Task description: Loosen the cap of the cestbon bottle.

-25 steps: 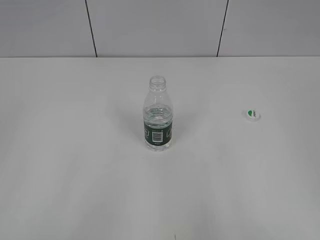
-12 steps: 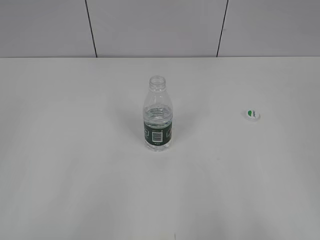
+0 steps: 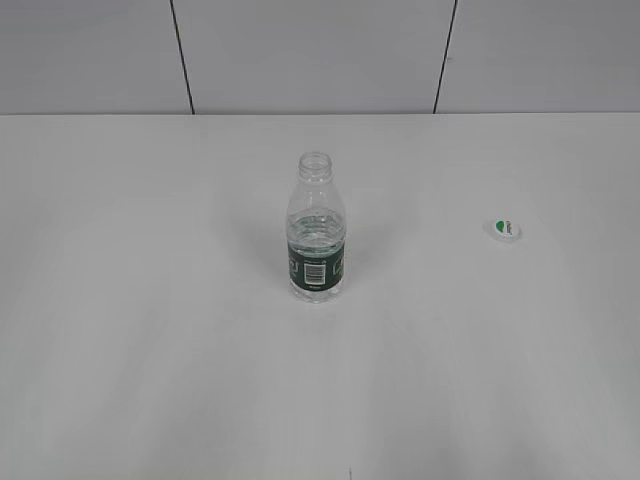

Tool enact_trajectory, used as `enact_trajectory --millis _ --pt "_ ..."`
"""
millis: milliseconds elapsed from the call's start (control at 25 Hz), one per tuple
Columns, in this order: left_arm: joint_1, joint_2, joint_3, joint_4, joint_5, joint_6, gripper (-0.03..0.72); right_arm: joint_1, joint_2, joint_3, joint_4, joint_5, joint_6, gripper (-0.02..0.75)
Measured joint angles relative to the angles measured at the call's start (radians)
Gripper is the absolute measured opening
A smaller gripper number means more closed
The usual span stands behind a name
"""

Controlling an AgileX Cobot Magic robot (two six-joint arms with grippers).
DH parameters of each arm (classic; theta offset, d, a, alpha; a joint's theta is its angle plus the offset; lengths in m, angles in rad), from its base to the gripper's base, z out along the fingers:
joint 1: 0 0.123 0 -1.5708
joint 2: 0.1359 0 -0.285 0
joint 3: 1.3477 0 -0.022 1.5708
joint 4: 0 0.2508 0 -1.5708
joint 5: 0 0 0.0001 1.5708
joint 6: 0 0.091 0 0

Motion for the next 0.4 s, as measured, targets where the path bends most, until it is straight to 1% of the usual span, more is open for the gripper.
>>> enact_trajectory --millis 400 --pt "0.0 0.0 0.0 0.0 0.0 0.0 0.498 0.0 0.0 0.0 0.0 0.0 0.0 0.52"
